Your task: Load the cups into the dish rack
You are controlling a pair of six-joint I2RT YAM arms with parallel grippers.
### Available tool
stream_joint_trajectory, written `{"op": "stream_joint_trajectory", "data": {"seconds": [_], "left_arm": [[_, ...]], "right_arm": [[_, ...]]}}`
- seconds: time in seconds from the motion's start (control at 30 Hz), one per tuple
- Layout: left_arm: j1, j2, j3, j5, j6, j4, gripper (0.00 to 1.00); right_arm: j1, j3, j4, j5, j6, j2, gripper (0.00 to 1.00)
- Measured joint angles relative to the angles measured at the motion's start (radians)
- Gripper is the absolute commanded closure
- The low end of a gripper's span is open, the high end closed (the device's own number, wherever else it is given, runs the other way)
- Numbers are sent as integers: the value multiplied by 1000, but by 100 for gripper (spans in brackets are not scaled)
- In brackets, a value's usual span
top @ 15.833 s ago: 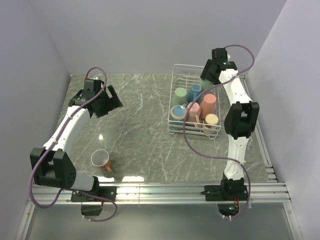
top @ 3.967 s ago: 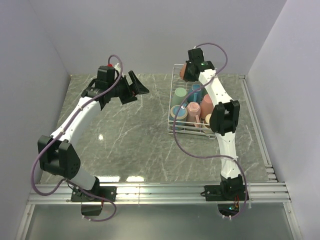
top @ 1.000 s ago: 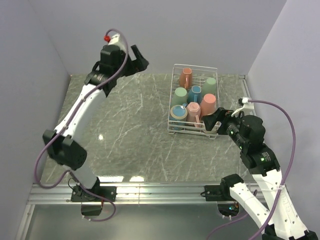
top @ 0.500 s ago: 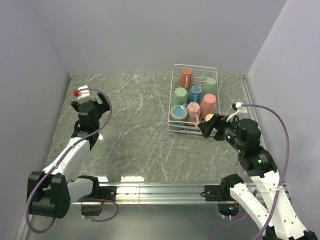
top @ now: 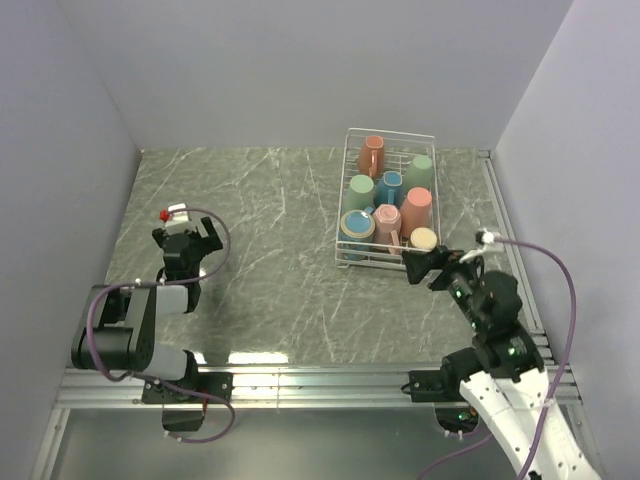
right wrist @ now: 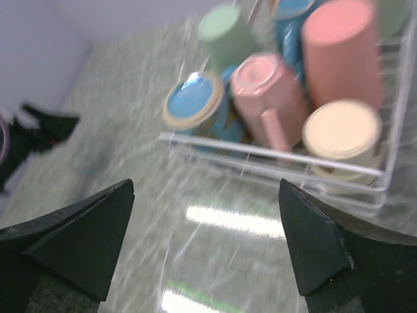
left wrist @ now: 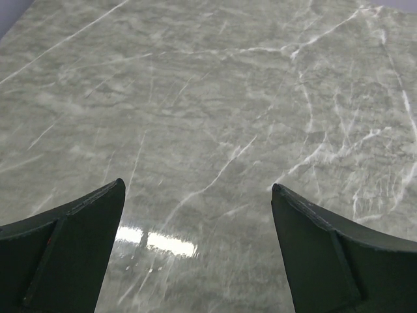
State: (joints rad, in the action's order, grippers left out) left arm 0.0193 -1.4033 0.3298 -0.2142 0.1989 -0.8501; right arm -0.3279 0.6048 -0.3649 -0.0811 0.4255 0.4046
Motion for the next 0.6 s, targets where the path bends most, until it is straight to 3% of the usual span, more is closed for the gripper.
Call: {"op": "stream_joint_trajectory", "data": {"seconds": [0.07, 0.17, 0.37, 0.6], "left_arm": [[-3, -35, -4, 18, -5, -54, 0], [-8, -42, -26, 50, -15, -124, 1], [-14, -65, -72, 101, -26, -259, 1], [-14, -66, -73, 119, -26, -286, 1]], "right_arm": [[0, -89, 85, 101, 5, -91, 0], [0, -150, 191, 233, -9, -94, 0], [0, -164, 373, 446, -137, 159, 0], [10, -227, 610, 502, -314, 452, 0]]}}
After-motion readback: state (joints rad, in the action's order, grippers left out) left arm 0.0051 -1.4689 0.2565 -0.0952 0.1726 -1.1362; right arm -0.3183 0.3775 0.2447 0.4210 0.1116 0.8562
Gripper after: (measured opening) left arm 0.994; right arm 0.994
